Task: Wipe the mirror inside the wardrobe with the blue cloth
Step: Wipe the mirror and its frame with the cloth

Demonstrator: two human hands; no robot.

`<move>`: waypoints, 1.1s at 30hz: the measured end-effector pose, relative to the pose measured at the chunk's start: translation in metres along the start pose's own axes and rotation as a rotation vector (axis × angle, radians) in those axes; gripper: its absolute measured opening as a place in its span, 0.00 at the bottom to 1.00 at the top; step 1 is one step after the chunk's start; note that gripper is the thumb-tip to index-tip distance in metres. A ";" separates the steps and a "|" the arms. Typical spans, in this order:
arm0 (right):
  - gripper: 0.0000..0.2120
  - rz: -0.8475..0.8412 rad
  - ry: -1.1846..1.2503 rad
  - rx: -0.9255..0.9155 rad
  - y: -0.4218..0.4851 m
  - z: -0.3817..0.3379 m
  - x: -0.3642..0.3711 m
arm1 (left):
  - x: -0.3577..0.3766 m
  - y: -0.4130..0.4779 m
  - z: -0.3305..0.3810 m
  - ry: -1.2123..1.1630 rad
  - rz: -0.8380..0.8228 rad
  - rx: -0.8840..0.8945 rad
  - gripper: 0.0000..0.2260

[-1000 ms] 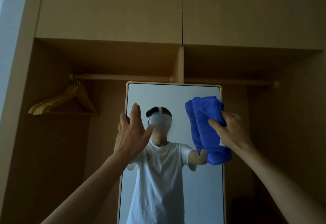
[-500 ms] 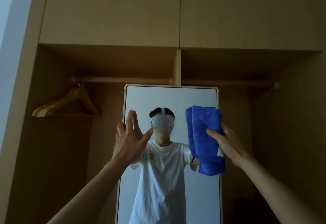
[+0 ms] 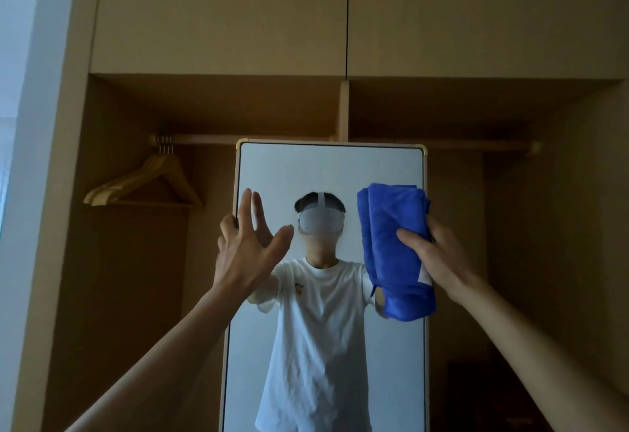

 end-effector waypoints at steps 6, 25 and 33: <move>0.04 0.056 -0.109 -0.033 -0.007 -0.020 0.003 | -0.006 0.003 0.001 -0.024 0.017 -0.005 0.41; 0.07 0.265 -1.055 -0.480 0.096 -0.148 -0.004 | -0.015 0.113 0.098 0.421 0.043 0.503 0.29; 0.08 0.152 -1.173 -0.302 0.142 -0.123 -0.021 | -0.027 0.139 0.074 0.577 0.000 0.401 0.28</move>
Point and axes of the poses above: each hand's wrist, its own y-axis towards the middle knuckle, its own x-axis out of the palm, z = x × y, the point moved 3 cm from there along y, towards the middle knuckle, and after that the axes turned 2 degrees about -x, right-handed, at the moved point
